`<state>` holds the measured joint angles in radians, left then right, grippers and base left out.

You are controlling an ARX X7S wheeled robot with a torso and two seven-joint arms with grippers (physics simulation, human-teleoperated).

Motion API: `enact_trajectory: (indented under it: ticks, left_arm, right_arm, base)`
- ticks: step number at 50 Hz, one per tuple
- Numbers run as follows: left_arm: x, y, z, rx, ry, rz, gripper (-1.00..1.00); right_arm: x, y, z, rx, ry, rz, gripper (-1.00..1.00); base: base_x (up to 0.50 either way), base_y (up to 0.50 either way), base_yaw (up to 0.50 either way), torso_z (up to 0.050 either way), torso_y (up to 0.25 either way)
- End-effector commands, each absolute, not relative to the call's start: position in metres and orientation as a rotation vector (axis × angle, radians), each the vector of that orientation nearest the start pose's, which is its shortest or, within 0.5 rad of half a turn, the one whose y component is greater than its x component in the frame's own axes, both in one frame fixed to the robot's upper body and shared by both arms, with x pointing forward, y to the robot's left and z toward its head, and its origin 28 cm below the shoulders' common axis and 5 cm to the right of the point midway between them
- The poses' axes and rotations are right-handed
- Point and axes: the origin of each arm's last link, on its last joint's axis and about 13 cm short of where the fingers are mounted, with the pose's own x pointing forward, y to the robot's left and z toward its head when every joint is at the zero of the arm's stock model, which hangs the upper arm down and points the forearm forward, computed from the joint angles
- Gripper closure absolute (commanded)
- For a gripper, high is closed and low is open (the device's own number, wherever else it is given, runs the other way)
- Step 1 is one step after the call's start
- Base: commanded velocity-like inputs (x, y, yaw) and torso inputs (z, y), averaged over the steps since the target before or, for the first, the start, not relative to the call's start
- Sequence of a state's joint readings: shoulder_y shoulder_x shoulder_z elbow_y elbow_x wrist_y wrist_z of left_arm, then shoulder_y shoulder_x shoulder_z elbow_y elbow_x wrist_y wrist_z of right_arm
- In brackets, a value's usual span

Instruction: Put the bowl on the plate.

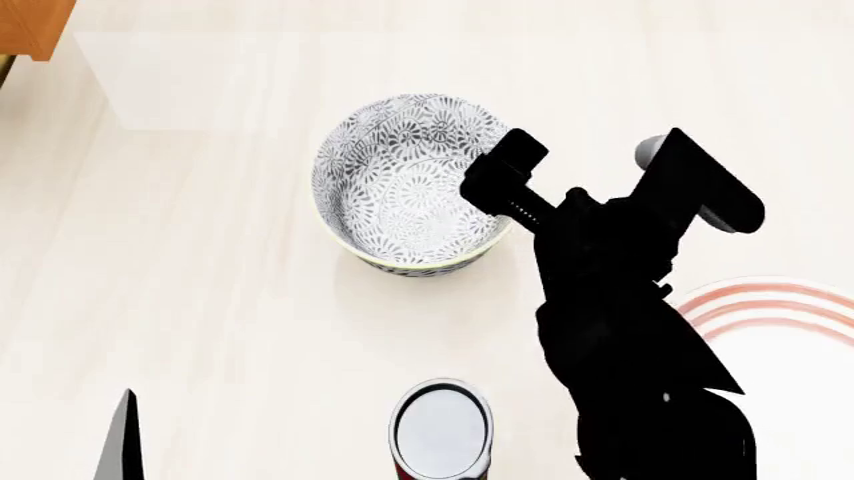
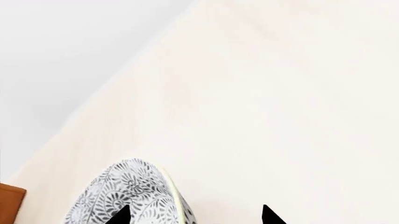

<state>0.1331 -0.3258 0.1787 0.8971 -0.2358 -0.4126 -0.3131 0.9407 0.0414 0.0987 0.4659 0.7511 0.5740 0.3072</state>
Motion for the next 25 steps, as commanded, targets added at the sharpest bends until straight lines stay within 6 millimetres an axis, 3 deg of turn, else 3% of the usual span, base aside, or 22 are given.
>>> enact_trajectory:
  ticks: [1, 25]
  left_arm:
    - [0.145, 0.205, 0.144, -0.009, -0.311, -0.084, -1.00]
    - [0.147, 0.206, 0.144, -0.014, -0.311, -0.084, -1.00]
  right_arm:
    - [0.391, -0.082, 0.176, 0.773, 0.199, -0.016, -1.00]
    - [0.397, -0.071, 0.179, 0.775, 0.237, 0.018, -1.00]
  base:
    - [0.00, 0.00, 0.00, 0.000, 0.000]
    - [0.00, 0.00, 0.00, 0.000, 0.000]
